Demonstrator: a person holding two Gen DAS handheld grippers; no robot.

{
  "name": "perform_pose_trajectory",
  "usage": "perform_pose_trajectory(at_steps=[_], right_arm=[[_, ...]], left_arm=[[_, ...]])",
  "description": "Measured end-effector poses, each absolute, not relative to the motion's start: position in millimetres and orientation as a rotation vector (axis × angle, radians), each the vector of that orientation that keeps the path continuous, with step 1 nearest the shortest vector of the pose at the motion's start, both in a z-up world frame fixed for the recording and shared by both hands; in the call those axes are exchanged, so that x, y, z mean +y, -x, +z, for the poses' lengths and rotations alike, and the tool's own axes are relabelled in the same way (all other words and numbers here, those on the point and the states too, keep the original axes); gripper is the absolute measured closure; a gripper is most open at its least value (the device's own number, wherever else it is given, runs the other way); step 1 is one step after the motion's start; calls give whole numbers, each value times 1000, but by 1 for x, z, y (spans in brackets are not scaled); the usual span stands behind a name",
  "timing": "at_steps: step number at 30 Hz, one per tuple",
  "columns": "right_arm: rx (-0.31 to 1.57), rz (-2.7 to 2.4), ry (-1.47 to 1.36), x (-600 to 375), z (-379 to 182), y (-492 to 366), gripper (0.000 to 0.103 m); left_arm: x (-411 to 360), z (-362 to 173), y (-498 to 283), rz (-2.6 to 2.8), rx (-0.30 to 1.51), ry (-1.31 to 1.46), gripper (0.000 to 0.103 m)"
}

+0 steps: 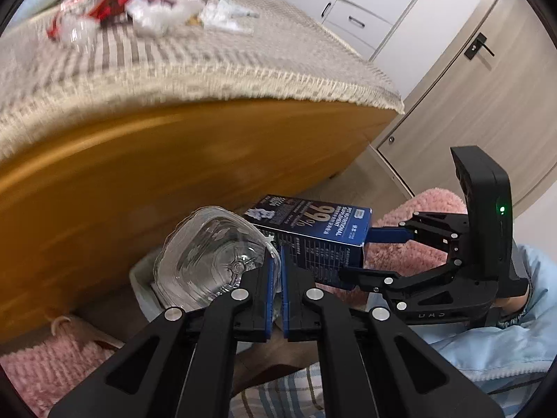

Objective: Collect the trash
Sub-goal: 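Carry the clear container with the left tool while the right tool carries the blue box down to the bin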

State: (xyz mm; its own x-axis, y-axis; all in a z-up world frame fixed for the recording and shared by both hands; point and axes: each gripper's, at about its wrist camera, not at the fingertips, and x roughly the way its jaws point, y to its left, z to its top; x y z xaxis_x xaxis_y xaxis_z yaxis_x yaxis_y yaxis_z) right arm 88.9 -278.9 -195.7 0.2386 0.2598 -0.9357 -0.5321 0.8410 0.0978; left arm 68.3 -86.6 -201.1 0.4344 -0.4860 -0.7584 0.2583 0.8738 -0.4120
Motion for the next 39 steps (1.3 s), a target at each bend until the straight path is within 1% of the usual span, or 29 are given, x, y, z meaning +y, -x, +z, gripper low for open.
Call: perform_pose_trajectory(at_steps=[5,15,25,30,34,39], right_arm=[[1306,557,283,-274,-219,-100,44],[1548,525,320,-273,-278,-127,44],[1651,495,473,-262,-314,-140,44],[1710,495,529,-256,-330,-150,44],[1716,512,593,-246,-338,-151,44],[1772,519,606,-243,-351,-157,44]], left_arm=[[-93,-230,-79,-486,1110,263,102],[-107,-284,-118,-504,1262,310,102],[-118,-341,-137,-545,1380,438,102],[-122,-360,-139,-556,1420,469,101],[-129,-373,-141,-574,1433,472,101],[-129,-391,-143,-572,1471,487,101]])
